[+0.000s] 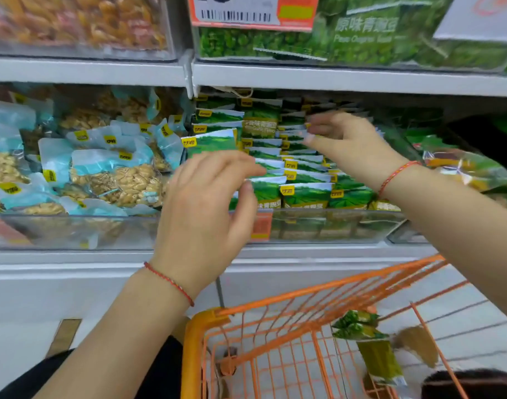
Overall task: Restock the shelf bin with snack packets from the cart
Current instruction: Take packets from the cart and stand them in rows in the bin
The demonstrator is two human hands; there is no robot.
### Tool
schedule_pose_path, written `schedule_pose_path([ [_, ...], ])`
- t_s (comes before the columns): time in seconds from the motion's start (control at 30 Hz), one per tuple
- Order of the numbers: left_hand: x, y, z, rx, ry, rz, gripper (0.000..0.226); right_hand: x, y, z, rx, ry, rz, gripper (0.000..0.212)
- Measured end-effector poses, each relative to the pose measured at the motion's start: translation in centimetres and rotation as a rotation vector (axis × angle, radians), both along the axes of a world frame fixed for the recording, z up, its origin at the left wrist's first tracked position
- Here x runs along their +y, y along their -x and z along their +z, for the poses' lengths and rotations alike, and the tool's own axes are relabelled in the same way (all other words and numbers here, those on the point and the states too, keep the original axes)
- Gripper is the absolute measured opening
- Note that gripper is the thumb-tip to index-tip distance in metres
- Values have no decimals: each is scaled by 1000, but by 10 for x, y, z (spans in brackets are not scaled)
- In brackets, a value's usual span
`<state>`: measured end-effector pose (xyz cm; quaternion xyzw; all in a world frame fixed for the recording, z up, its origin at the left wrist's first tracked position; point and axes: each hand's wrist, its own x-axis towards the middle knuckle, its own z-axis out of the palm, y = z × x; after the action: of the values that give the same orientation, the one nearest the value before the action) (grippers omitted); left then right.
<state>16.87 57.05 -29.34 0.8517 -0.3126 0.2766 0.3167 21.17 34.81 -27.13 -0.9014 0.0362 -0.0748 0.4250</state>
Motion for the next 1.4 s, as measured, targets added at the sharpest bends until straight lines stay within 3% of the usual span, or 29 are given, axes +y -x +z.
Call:
schedule_pose_path([
  [0.1, -24, 51, 21, 245, -105, -209, 28, -7, 58, 3, -141, 11, 50, 13],
  [0.2, -56, 98, 17, 448, -605, -421, 34, -2, 117, 5, -110, 84, 119, 12],
  [0.3, -84, 131, -16, 709, -1060, -518, 42, -14, 167, -1, 308, 394, 249, 22],
  [0.4, -106, 155, -36, 770, -1255, -564, 34, -19, 211, -12, 939, 712, 310, 39],
  [0.47, -117, 159, -48, 847, -1351, -463, 37, -18, 220, -32, 995, 799, 431, 34],
  [0.53, -123, 153, -68, 777, -1343, -402, 33, -21, 221, -60, 1012, 851, 407, 36],
  [0.6, -128, 140, -97, 706, -1204, -321, 38, -36, 223, -90, 1016, 848, 341, 37],
  [0.7, -137, 124, -128, 612, -1019, -286, 49, -44, 224, -119, 1009, 693, 181, 19],
  [0.77, -149, 118, -139, 533, -993, -311, 50, -43, 220, -132, 1059, 599, 158, 29],
  [0.9, -169, 114, -166, 501, -1011, -317, 55, -43, 214, -138, 1112, 546, 171, 25],
  [1.0, -177, 117, -179, 530, -1025, -304, 65, -46, 217, -135, 1087, 552, 136, 37],
  [1.17, -183, 120, -177, 457, -1084, -281, 51, -44, 220, -153, 1175, 479, 128, 40],
  [1.23, -183, 120, -177, 389, -1125, -279, 48, -42, 216, -165, 1114, 510, 66, 40],
  [1.3, -180, 121, -178, 332, -1157, -288, 49, -39, 213, -168, 1041, 586, 18, 34],
  [1.4, -173, 125, -177, 325, -1174, -286, 45, -37, 211, -158, 1036, 688, 59, 6],
])
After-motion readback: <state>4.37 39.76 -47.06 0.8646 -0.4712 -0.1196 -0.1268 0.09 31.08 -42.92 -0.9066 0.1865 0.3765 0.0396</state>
